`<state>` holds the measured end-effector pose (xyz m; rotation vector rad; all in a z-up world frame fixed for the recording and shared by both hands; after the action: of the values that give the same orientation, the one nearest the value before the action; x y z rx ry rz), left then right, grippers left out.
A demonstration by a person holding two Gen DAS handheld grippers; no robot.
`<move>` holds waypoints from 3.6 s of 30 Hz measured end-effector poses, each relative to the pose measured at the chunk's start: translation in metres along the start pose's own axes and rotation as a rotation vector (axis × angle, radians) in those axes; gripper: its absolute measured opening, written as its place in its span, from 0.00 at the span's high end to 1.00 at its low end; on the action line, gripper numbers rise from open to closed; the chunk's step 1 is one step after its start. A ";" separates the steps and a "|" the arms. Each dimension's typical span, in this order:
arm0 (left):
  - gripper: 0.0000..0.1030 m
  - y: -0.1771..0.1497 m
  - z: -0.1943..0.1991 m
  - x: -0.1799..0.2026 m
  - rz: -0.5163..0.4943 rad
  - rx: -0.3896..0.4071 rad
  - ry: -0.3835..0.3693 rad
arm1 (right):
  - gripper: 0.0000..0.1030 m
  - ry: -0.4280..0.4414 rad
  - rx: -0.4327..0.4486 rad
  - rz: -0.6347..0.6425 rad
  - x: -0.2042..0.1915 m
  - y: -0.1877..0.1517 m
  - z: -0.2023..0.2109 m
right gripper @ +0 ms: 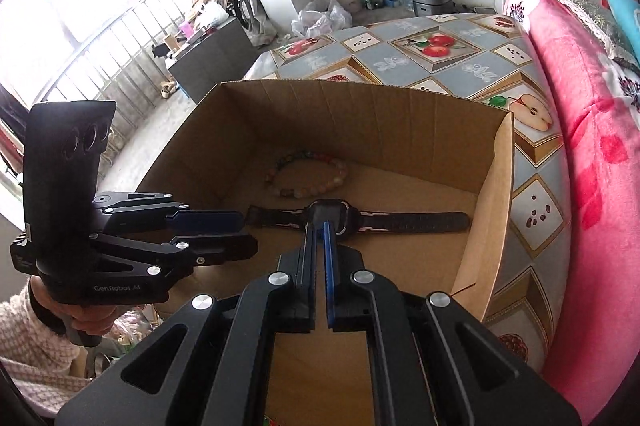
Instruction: Organize jewelry
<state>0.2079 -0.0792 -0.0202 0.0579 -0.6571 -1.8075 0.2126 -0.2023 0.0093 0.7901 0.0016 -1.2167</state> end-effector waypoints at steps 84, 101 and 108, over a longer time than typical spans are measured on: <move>0.08 -0.187 0.013 -0.043 -0.101 0.137 0.389 | 0.76 0.048 -0.006 -0.158 -0.063 -0.146 -0.070; 0.08 -0.186 0.014 -0.043 -0.105 0.136 0.389 | 0.79 0.014 -0.042 -0.075 -0.076 -0.142 -0.085; 0.07 -0.184 0.014 -0.043 -0.106 0.138 0.389 | 0.78 -0.026 -0.044 -0.077 -0.079 -0.138 -0.089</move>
<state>0.0579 -0.0002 -0.1058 0.5320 -0.5050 -1.7819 0.1030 -0.1044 -0.0996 0.7415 0.0378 -1.2959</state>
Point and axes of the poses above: each gripper's, at about its wrist camera, not at the fingertips, and z roughly against the way its jaws point, x to its right, y to its top, the point moved 7 cm from there along -z, roughly the way its jaws point, and after that the axes turned 6 degrees about y, right-handed, at the moved point
